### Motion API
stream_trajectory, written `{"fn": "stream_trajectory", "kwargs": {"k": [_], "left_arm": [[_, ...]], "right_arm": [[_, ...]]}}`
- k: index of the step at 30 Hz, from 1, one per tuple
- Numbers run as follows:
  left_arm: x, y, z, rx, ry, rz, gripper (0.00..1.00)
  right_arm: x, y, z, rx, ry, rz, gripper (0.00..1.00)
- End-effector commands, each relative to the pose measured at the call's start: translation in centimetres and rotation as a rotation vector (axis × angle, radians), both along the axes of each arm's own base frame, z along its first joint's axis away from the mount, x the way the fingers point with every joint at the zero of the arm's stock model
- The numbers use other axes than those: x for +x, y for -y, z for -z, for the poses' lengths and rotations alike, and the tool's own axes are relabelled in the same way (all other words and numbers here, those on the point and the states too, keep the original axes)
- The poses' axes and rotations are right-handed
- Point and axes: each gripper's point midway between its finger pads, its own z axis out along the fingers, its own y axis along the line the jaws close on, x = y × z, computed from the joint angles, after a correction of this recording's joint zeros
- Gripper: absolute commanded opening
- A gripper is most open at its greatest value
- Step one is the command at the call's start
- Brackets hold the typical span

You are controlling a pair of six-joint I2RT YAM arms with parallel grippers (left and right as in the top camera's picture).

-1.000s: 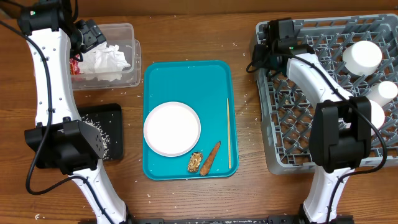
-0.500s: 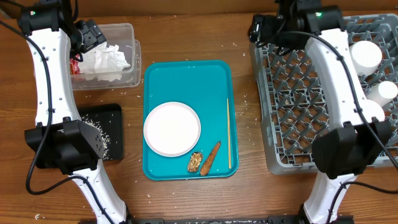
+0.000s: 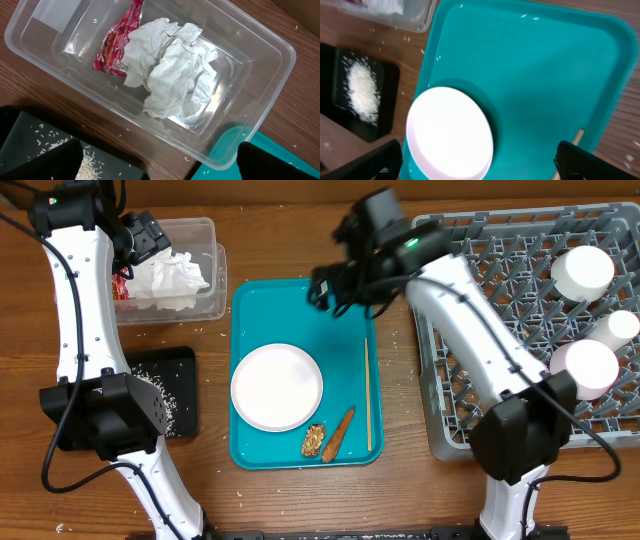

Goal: Sort waste into correct bins and load items into the dishwasher
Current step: 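Move the right gripper to the white plate and grasp its rim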

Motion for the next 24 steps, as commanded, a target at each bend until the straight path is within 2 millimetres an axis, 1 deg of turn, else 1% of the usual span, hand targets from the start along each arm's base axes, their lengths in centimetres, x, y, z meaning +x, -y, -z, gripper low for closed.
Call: {"fn": "stream_trajectory", "kwargs": {"k": [1, 3, 6, 10, 12, 15, 16, 20, 23, 24], "left_arm": [[-0.2, 0.4, -1.2, -0.003, 0.028, -0.005, 1.0], [-0.2, 0.4, -1.2, -0.003, 0.028, -0.005, 1.0], [-0.2, 0.4, -1.2, -0.003, 0.028, -0.005, 1.0], [-0.2, 0.4, -1.2, -0.003, 0.028, -0.005, 1.0], [-0.2, 0.4, -1.2, -0.003, 0.028, -0.005, 1.0], [-0.2, 0.4, -1.2, -0.003, 0.028, -0.005, 1.0], [-0.2, 0.4, -1.2, -0.003, 0.028, -0.005, 1.0], [-0.2, 0.4, -1.2, -0.003, 0.028, -0.005, 1.0], [-0.2, 0.4, -1.2, -0.003, 0.028, -0.005, 1.0], [-0.2, 0.4, -1.2, -0.003, 0.028, -0.005, 1.0]], "right_arm": [[-1.1, -1.2, 2.4, -0.056, 0.019, -0.034, 1.0], [-1.9, -2.1, 4.0, -0.07, 0.01, -0.039, 1.0], [-2.4, -2.2, 6.4, -0.107, -0.028, 0.036, 0.99], [-3.6, -2.5, 9.6, -0.136, -0.122, 0.087, 0.87], [-4.2, -2.6, 10.9, -0.16, -0.158, 0.077, 0.84], [-4.9, -2.7, 12.2, -0.185, -0.187, 0.065, 0.81], [-5.1, -2.8, 12.6, -0.19, -0.194, 0.062, 0.78], [-5.8, -2.8, 13.2, -0.208, -0.226, 0.074, 0.67], [-6.3, -2.5, 13.7, -0.226, -0.252, 0.083, 0.63], [-6.5, -2.3, 14.2, -0.237, -0.272, 0.089, 0.62]]}}
